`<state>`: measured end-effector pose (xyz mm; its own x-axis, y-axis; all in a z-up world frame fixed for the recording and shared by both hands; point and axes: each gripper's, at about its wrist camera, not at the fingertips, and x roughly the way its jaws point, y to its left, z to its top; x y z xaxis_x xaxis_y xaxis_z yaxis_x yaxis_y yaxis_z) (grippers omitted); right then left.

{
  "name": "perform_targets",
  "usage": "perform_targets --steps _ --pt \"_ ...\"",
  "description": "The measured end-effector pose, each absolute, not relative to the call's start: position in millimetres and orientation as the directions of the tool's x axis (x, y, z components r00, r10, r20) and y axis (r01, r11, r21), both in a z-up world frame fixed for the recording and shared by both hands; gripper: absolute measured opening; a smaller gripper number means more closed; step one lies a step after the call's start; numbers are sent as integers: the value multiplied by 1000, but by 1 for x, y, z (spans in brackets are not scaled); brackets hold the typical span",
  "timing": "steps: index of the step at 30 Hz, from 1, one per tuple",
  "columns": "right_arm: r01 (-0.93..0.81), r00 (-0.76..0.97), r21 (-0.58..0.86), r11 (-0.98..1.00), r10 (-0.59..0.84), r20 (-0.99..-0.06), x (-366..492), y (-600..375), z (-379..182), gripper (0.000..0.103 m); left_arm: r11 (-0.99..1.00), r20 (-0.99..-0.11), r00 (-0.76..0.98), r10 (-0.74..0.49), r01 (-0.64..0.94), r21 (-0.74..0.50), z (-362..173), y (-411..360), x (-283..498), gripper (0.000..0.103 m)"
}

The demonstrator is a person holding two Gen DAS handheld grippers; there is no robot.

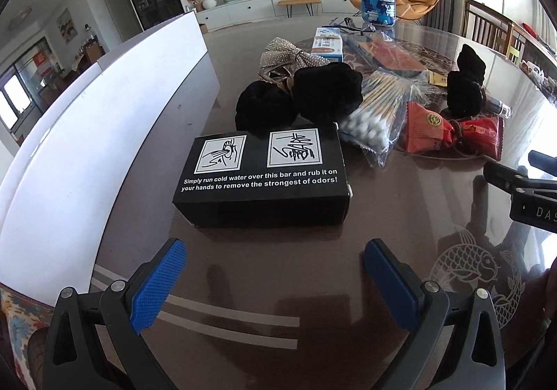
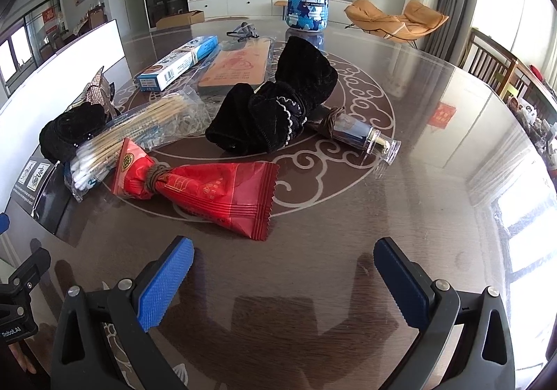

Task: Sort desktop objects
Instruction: 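Move the left tool toward the black soap-bar box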

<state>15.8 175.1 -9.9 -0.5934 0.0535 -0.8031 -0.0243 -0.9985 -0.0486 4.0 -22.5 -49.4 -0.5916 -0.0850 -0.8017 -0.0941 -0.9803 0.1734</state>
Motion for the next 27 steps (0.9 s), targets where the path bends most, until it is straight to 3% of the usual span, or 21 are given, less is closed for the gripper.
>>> perform_targets --steps 3,7,27 --pt "-24 -593 -46 -999 51 -804 16 175 -10 103 -984 -814 -577 -67 -96 148 -50 -28 -1 103" --pt "-22 -593 -46 -999 50 -804 16 175 -10 103 -999 -857 -515 29 -54 -1 -55 -50 -13 103" --pt "-20 -591 -40 -999 44 -805 17 175 -10 103 -1000 -827 -563 0 -9 6 -57 -46 -22 103"
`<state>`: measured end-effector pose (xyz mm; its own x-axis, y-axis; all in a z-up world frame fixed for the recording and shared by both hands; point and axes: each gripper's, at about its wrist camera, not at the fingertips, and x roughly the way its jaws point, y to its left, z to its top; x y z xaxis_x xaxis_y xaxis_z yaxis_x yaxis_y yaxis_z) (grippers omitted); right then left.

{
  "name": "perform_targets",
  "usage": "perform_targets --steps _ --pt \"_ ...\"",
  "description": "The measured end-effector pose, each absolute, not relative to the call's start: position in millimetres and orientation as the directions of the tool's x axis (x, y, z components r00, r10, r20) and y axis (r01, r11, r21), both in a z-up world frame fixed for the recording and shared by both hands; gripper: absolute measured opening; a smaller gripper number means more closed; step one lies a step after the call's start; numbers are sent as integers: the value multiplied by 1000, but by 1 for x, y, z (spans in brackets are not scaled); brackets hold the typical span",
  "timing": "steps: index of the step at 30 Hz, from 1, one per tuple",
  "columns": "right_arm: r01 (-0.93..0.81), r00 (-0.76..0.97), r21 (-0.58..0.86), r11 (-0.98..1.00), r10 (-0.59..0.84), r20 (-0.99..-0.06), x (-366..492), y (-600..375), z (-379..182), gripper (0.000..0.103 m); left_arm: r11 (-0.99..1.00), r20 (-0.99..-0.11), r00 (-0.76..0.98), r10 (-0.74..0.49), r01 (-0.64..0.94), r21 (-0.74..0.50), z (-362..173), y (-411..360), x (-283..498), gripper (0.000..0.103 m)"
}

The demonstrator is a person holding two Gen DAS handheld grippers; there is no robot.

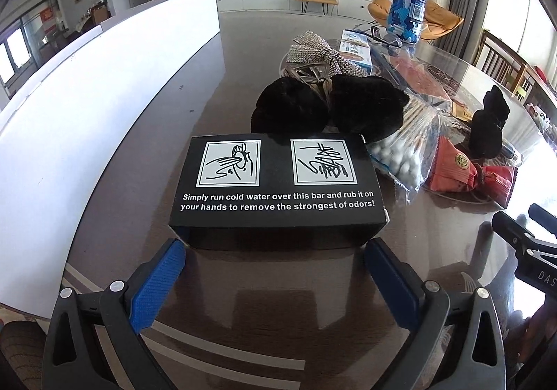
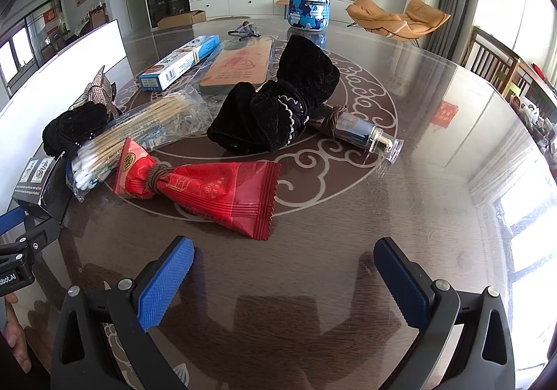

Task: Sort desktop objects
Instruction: 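Move the left tool toward the black soap-bar box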

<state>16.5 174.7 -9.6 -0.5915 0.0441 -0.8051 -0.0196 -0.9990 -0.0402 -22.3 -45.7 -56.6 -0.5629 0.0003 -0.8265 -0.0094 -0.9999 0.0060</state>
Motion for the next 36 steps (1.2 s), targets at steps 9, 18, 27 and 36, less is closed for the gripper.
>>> perform_targets --steps 9,18,27,36 --pt "-20 -591 -40 -999 44 -805 17 175 -10 103 -1000 -843 -538 -6 5 4 -56 -44 -31 103" --pt "-17 -591 -37 -999 40 -806 17 175 -10 103 -999 -854 -520 -26 46 3 -57 -36 -65 103" --pt "-15 -591 -34 -999 36 -806 17 174 -10 103 -998 -865 -500 -37 66 5 -57 -33 -73 103" --pt "-14 -590 -32 -999 34 -807 17 174 -11 103 -999 -908 -418 -7 -36 25 -54 -41 -66 103"
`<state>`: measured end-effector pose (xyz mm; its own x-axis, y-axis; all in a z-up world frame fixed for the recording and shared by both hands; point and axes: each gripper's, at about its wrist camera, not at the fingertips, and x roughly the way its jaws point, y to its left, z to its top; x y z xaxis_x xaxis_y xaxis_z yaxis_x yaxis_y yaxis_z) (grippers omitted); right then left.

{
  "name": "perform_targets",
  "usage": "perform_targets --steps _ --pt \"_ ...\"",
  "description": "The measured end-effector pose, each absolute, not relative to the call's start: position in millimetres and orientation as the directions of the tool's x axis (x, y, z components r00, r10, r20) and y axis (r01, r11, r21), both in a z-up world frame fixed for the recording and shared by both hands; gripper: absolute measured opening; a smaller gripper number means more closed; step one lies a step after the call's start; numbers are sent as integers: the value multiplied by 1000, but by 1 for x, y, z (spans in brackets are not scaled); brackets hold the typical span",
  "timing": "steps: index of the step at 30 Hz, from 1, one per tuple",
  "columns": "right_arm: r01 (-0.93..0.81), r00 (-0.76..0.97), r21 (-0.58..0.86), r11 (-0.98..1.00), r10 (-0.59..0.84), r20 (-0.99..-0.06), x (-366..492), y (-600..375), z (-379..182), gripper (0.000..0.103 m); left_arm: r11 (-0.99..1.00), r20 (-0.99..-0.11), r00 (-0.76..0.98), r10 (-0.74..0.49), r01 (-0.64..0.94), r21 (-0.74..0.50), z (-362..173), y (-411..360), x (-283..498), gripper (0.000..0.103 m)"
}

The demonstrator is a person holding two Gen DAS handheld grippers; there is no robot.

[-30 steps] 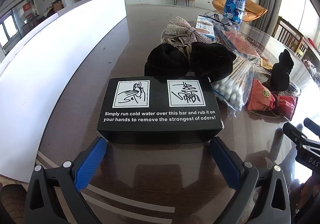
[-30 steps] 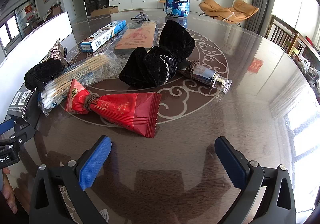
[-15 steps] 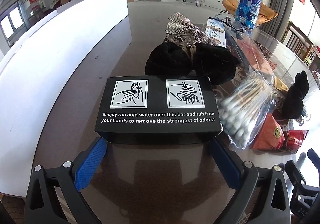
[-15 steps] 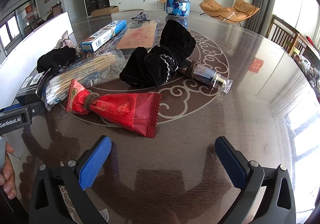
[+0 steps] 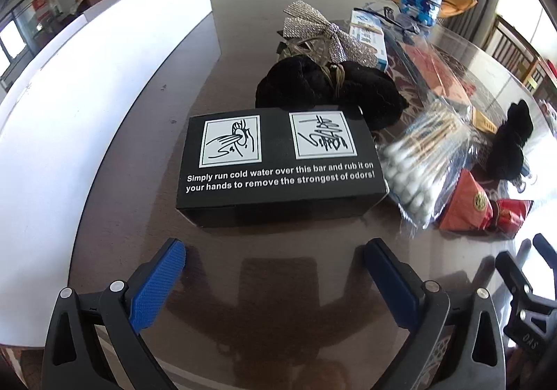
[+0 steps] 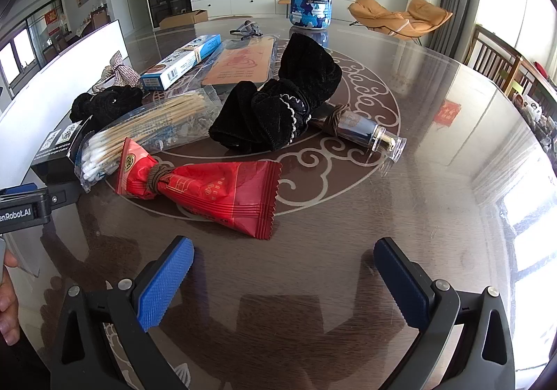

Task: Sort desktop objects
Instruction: 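Move the left tool toward the black soap-bar box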

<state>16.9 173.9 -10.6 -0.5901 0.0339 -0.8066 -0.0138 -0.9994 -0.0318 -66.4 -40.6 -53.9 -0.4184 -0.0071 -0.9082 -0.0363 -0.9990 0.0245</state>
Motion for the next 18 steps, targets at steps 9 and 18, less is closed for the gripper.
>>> perform_targets --steps 9,18 --pt "-13 -590 -31 -999 32 -807 17 174 -11 103 -920 -955 -295 -11 -371 125 -49 -69 -73 103" --pt "-9 -591 -15 -1000 18 -807 17 174 -10 103 -847 -946 -316 -74 -481 227 -45 -60 -117 103"
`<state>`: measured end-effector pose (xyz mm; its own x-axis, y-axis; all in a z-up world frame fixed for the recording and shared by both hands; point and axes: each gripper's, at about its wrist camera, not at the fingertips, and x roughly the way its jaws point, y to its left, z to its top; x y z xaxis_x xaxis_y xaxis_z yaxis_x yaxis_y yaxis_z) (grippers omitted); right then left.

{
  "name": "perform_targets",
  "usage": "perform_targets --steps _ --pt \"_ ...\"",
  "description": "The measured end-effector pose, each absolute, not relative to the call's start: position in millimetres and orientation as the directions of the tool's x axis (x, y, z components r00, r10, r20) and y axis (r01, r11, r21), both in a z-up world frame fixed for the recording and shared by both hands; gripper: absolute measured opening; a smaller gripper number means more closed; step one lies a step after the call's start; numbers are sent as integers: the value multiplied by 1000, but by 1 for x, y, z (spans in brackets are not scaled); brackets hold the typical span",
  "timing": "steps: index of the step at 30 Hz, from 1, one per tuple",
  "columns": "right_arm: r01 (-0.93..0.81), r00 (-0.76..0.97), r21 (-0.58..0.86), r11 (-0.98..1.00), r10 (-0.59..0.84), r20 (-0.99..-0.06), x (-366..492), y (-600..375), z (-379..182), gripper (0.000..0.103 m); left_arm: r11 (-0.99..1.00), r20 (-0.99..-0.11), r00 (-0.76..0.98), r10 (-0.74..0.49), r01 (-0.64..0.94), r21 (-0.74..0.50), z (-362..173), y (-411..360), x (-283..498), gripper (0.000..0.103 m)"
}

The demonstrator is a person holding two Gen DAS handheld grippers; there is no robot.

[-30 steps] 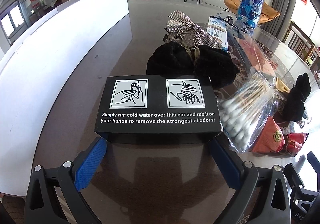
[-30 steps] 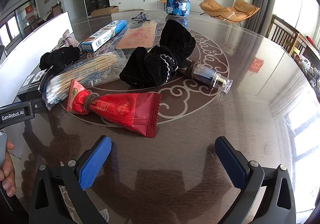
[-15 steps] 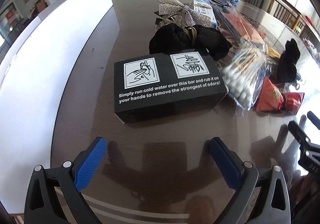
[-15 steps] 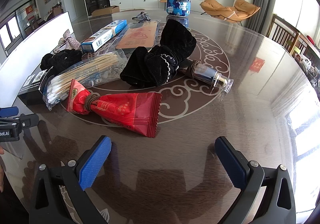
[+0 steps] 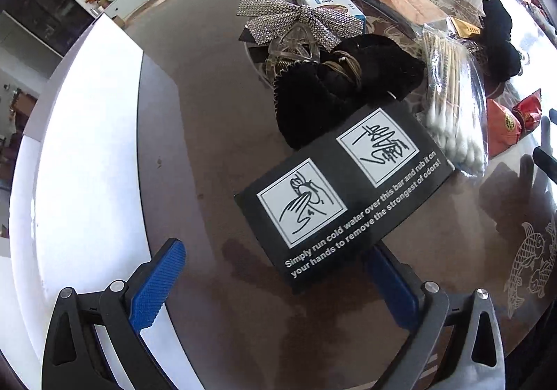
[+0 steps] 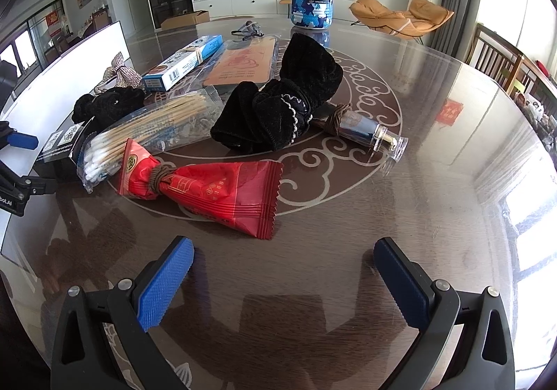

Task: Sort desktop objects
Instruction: 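Move the left tool toward the black soap-bar box, then close the left tool on the black soap-bar box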

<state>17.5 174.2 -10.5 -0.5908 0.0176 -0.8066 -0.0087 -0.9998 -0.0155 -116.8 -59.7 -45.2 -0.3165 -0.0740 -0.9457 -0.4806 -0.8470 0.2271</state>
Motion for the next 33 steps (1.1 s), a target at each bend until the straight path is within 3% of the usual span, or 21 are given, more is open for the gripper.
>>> perform_targets --steps 13,16,17,19,22,28,33 --pt "-5 -589 -8 -1000 9 -808 21 173 -10 103 -798 -924 -380 53 -572 189 -45 -31 -136 103" --pt "-7 -589 -5 -1000 8 -808 22 173 -9 103 -807 -931 -352 102 -576 129 -48 -38 -124 103" --pt "-7 -589 -6 -1000 9 -808 22 173 -9 103 -805 -925 -361 118 -580 124 -47 -38 -119 99" --pt "-6 -588 -9 -1000 10 -809 23 171 -9 103 -806 -917 -368 151 -583 101 -44 -40 -103 78" --pt "-5 -587 -9 -1000 10 -809 23 172 -9 103 -803 -912 -344 224 -595 27 -43 -40 -77 63" --pt "-6 -586 -14 -1000 15 -810 23 171 -10 103 -781 -904 -298 307 -621 -61 -35 -18 -34 59" --pt "-6 -586 -15 -1000 16 -810 23 170 -10 103 -865 -882 -340 328 -483 -135 -35 -20 -42 61"
